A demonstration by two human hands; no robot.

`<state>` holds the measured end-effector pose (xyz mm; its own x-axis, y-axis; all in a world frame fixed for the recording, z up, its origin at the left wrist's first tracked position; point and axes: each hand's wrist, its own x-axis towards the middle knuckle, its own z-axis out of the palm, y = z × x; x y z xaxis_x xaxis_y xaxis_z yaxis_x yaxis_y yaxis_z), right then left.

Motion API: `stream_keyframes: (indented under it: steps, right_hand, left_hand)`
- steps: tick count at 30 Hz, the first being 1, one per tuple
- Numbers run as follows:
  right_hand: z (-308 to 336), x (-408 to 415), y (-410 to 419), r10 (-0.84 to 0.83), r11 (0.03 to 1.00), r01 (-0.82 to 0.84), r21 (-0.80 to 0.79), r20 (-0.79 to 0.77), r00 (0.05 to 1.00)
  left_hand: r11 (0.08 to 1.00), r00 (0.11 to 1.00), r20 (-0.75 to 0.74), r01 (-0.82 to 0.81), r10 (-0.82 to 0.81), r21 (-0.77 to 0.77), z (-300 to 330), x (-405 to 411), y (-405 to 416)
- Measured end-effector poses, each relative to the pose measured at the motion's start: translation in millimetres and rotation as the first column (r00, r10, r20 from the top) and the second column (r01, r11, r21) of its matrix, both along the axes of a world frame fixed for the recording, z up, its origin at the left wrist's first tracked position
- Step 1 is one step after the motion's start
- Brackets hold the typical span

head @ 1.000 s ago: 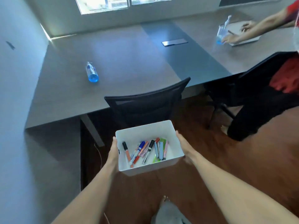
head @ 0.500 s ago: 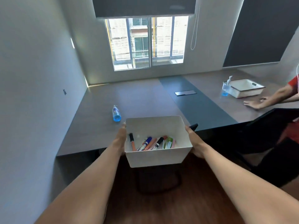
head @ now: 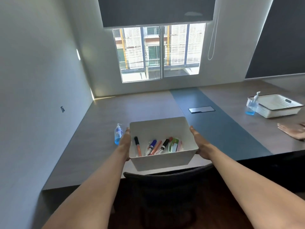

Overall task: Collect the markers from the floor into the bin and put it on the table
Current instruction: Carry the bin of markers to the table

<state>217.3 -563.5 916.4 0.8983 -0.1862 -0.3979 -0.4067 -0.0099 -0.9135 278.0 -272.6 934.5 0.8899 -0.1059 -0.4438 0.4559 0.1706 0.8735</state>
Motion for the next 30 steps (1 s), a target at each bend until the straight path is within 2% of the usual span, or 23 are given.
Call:
stream_keyframes:
  steps: [4, 7, 16, 23, 30]
  right_hand:
    - [-36, 51, -24, -0.039, 0.999, 0.039, 0.009, -0.053, 0.998]
    - [-83, 89, -44, -0.045, 0.999, 0.047, 0.013, -0.103, 0.994]
    - [-138, 152, -37, -0.103, 0.993, 0.112, 0.031, -0.199, 0.975]
    - [-159, 222, -40, -0.132, 0.991, 0.135, 0.002, -0.21, 0.969]
    - [-161, 292, -43, -0.119, 0.993, 0.117, -0.02, -0.183, 0.976]
  left_hand:
    - [0.999, 0.999, -0.011, -0.038, 0.037, -0.028, -48, 47, -19]
    - [1.0, 0.999, -0.044, -0.001, 0.001, -0.012, -83, 78, -29]
    - [0.999, 0.978, -0.205, 0.036, -0.035, 0.002, -144, 144, -44]
    - [0.999, 0.974, -0.224, 0.033, -0.025, 0.033, -170, 207, -46]
    - [0.997, 0.979, -0.197, 0.058, -0.047, 0.048, -171, 276, -51]
